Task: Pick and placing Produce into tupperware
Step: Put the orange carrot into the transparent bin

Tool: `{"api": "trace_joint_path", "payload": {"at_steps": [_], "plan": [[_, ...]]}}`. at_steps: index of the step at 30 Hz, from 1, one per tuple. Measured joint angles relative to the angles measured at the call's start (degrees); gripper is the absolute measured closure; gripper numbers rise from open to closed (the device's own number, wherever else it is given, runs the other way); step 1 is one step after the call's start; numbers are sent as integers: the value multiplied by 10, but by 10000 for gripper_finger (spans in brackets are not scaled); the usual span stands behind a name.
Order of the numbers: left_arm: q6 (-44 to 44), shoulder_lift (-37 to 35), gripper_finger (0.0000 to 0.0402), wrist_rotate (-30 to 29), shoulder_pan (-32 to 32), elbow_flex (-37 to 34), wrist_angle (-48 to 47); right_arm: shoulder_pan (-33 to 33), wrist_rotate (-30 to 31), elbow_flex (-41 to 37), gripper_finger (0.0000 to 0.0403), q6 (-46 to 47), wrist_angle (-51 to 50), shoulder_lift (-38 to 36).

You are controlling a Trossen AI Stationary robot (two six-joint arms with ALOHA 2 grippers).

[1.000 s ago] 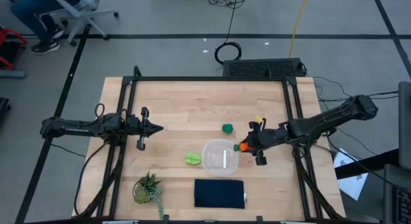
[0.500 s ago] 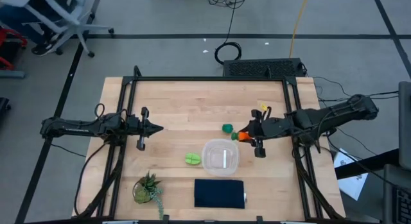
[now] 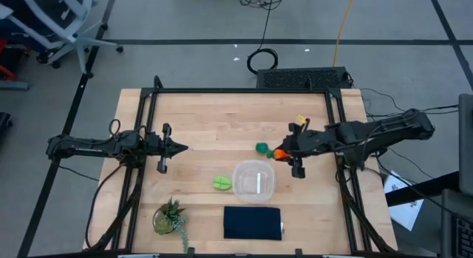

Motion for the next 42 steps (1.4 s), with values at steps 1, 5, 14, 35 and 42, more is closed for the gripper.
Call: {"api": "trace_joint_path", "payload": {"at_steps": [1,5,14,35,42], "plan": [[0,0,401,0,0,0,0,-2,-8,0,259,0,7,10],[0,0,401,0,0,0,2,-10,-12,0,257,-6,27,49],[0,0,401,0,0,0,1,-17,-47,54,257,-20,28,124],[0,0,401,0,0,0,0,-17,-84,81,256,-27,16,202],[0,0,400,0,0,0,0,-17,-93,81,257,-30,-4,227]]}}
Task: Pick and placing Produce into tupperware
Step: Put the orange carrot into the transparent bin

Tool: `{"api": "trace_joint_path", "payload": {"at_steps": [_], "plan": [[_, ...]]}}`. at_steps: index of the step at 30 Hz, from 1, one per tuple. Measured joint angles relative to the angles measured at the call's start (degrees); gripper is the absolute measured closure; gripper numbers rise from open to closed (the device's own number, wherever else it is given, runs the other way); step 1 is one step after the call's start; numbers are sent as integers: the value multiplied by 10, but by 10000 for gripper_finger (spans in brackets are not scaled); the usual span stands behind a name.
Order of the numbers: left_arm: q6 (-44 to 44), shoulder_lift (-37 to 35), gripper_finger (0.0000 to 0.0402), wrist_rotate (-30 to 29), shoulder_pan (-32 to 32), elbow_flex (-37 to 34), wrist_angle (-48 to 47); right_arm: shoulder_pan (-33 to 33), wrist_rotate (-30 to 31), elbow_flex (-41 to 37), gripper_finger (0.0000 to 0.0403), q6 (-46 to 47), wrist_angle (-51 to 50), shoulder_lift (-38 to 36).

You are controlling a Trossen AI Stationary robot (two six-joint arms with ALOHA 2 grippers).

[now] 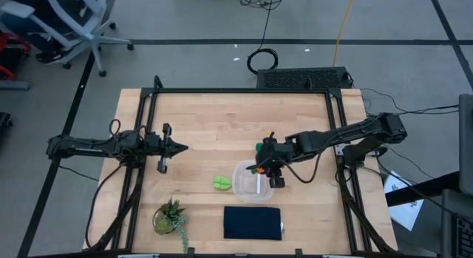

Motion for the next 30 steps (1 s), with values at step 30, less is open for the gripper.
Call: {"api": "trace_joint_path", "payload": {"at_steps": [30], "plan": [[-2,0,401,0,0,0,0,-5,-71,103,258,-9,-107,109]]}}
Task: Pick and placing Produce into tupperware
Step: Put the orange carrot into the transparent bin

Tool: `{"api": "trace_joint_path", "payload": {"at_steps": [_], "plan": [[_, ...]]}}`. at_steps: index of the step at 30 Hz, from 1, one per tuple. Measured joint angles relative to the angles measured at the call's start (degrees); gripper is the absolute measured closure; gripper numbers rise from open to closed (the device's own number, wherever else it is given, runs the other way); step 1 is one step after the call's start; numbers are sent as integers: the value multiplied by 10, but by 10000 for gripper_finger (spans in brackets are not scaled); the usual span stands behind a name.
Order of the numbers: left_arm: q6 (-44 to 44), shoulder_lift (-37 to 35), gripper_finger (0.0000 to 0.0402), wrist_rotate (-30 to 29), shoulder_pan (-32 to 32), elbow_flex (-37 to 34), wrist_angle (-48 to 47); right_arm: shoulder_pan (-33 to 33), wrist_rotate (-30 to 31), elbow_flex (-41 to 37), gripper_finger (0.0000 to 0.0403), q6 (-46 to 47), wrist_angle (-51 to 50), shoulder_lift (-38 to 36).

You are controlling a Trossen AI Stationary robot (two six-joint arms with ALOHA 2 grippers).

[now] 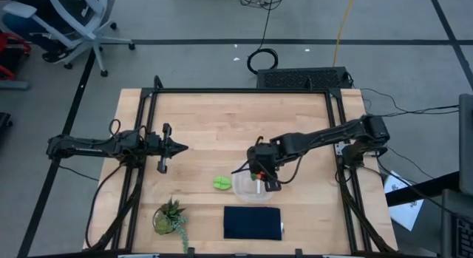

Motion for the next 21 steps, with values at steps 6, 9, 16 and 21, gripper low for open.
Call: {"api": "trace_joint_path", "payload": {"at_steps": [6,9,16,21], "plan": [[0,0,400,0,0,0,-5,2,13,0,258,-9,19,24],[0,0,401,0,0,0,-11,3,22,0,258,1,41,33],[0,0,401,0,0,0,-18,4,22,-18,258,43,84,33],[0,0,401,0,0,0,-18,3,24,-48,260,82,115,33]]}}
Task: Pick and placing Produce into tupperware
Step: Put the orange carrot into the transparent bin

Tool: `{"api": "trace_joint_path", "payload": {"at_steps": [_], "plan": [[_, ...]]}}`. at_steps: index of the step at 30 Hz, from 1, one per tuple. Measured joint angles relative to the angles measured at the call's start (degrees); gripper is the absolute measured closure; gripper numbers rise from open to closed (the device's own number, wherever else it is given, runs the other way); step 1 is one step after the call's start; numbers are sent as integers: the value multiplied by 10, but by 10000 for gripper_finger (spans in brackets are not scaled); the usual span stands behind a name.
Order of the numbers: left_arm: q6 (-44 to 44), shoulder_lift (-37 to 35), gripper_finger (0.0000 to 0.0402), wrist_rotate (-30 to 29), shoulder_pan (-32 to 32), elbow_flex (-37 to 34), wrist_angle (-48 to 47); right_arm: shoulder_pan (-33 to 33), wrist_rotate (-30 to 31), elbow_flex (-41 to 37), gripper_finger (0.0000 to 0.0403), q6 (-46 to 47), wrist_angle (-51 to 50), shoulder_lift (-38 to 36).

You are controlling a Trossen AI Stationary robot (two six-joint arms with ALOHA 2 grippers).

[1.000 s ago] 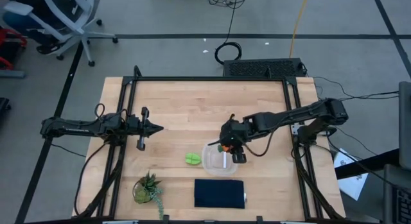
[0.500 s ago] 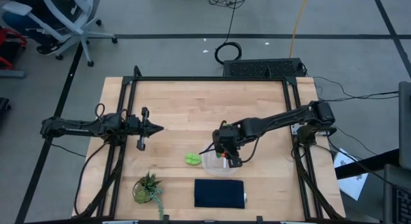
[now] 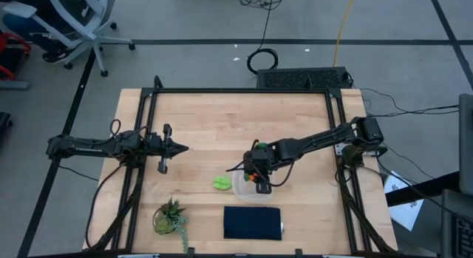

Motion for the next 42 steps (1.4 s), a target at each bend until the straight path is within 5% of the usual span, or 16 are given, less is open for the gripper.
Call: {"api": "trace_joint_path", "payload": {"at_steps": [16,42], "plan": [[0,0,401,0,0,0,0,0,1,-91,261,62,111,0],[0,0,401,0,0,0,1,0,28,-133,258,62,150,0]]}}
